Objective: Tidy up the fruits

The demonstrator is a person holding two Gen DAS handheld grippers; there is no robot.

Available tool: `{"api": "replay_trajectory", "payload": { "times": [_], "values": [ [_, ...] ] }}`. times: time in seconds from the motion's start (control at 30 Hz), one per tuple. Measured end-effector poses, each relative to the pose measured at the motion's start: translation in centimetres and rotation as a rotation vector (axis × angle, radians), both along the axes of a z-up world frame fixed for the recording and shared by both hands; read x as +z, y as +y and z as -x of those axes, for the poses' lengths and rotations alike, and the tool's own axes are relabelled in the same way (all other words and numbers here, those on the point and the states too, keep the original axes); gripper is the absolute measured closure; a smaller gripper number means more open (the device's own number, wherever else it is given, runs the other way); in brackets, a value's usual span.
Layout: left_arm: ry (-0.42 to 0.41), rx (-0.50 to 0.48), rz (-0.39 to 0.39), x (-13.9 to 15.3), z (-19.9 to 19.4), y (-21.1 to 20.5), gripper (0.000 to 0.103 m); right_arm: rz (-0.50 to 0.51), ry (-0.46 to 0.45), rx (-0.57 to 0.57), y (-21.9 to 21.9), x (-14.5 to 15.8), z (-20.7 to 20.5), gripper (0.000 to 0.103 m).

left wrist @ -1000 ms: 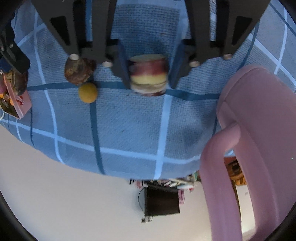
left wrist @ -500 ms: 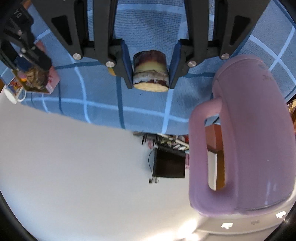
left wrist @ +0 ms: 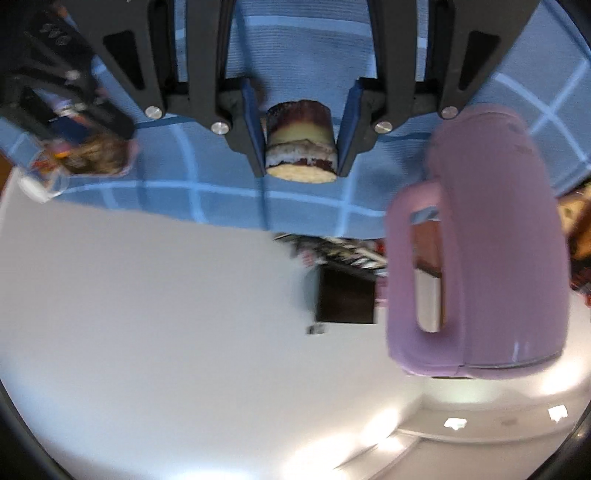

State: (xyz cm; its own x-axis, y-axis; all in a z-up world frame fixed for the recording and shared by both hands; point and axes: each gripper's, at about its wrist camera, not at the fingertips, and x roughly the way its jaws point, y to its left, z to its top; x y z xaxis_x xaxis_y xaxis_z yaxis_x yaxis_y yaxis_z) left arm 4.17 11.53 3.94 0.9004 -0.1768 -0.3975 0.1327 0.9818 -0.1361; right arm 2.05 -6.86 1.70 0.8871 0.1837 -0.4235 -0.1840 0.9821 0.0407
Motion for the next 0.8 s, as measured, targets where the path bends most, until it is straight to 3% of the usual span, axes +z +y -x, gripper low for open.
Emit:
{"api": "replay_trajectory", "payload": {
  "times": [0.1, 0.8],
  "values": [
    [-0.013, -0.061, 0.055, 0.2, 0.2, 0.2, 0.064, 0.002, -0.003, -0.006, -0.1, 0.0, 0.3, 0.057],
    [-0.060, -0.007, -0.137, 0.0, 2.4, -3.9, 0.064, -0.008, 0.009, -0.018, -0.8, 0.1, 1.1, 0.057]
  ]
}}
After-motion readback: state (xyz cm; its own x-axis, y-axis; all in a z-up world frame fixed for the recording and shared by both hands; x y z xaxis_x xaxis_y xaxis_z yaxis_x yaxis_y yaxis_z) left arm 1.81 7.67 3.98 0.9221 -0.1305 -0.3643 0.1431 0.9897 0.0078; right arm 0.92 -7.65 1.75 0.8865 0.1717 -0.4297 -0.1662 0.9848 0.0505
